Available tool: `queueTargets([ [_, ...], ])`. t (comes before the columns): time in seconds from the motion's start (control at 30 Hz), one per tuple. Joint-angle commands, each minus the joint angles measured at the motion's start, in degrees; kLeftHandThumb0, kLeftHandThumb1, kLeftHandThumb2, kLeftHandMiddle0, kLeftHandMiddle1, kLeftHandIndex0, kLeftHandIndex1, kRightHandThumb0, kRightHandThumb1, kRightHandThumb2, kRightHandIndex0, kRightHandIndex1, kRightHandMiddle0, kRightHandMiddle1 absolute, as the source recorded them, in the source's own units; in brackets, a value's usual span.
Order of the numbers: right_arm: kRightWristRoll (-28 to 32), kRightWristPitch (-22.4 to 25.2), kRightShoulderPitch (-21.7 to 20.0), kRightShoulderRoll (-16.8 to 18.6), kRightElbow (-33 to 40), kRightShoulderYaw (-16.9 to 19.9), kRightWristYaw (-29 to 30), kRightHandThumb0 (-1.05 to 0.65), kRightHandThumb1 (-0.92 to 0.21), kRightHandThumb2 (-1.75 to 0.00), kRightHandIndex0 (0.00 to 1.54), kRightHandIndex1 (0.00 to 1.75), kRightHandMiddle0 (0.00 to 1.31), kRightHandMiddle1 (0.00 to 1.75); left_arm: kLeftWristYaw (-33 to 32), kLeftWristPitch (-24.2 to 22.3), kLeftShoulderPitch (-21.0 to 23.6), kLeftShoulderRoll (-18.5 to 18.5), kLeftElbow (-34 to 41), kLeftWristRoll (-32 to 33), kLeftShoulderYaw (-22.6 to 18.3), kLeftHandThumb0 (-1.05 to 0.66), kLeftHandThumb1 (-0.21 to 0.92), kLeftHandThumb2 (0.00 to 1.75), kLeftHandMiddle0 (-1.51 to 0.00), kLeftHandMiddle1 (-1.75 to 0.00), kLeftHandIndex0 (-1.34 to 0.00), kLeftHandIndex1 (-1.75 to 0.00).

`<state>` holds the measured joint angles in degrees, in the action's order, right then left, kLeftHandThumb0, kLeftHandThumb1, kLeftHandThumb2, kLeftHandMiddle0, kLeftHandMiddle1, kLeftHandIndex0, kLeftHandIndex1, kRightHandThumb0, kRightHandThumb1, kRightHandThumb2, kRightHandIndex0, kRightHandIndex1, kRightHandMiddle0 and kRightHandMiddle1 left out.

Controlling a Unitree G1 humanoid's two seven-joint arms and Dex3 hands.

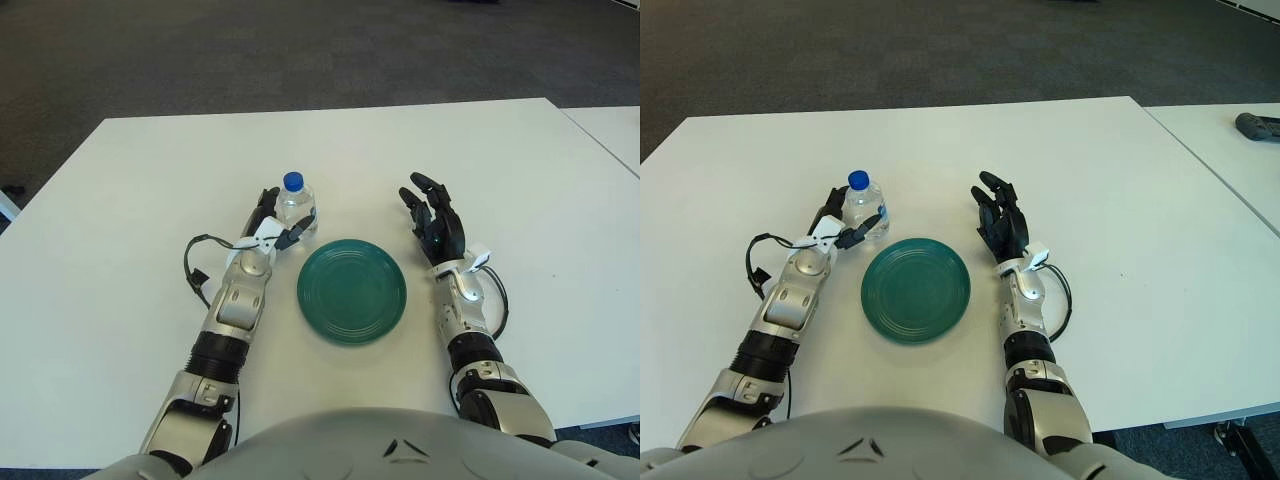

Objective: Put the bottle into the plate.

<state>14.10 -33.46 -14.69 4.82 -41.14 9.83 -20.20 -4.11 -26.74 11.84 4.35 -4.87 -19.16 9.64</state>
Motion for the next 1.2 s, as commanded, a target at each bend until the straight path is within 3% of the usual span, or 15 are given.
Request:
queueTargets([
  [0.0, 0.3, 0.6, 4.6, 2.3, -2.2, -0.3, 0.6, -0.83, -0.92, -0.41, 0.51, 0.56, 0.00, 0.77, -0.5, 1.2, 2.3, 0.0, -1.8, -0.1, -0.1, -1.04, 0.92, 0.27, -0.13, -0.01, 0.00, -0.48],
  [0.77, 0.3, -0.3, 5.4, 3.7, -1.3, -0.6, 0.9, -0.84, -0.92, -0.37, 0.51, 0.56, 0.00, 0.73, -1.7, 5.7, 6.8, -4.4, -10.3, 1.3, 0.8, -1.05, 0.92, 0.25, -0.19, -0.02, 0.00, -0.54],
  [1.07, -0.5, -1.1, 5.9, 3.7, -1.3, -1.0, 1.8, -0.89, -0.92, -0.44, 0.51, 0.54, 0.00, 0.73, -2.6, 8.7, 9.1, -6.3, -14.6, 2.1, 0.3, -1.05, 0.92, 0.22, -0.27, -0.05, 0.00, -0.61],
  [1.1, -0.7, -1.3, 5.9, 3.6, -1.4, -1.1, 2.0, -0.89, -0.92, -0.44, 0.51, 0.54, 0.00, 0.74, -3.1, 9.2, 9.2, -6.8, -14.7, 2.3, 0.2, -1.05, 0.92, 0.22, -0.28, -0.06, 0.00, -0.63],
  [1.13, -0.8, -1.4, 6.0, 3.5, -1.5, -1.1, 2.1, -0.89, -0.92, -0.44, 0.51, 0.54, 0.00, 0.75, -3.5, 9.5, 9.3, -7.1, -14.8, 2.3, 0.2, -1.04, 0.91, 0.23, -0.29, -0.18, -0.01, -0.81],
  [1.17, -0.7, -1.3, 5.9, 3.4, -1.6, -1.1, 2.2, -0.89, -0.92, -0.45, 0.51, 0.54, 0.00, 0.77, -4.1, 9.9, 9.4, -7.4, -15.0, 2.4, 0.1, -1.03, 0.92, 0.22, -0.23, -0.49, 0.00, -1.10],
])
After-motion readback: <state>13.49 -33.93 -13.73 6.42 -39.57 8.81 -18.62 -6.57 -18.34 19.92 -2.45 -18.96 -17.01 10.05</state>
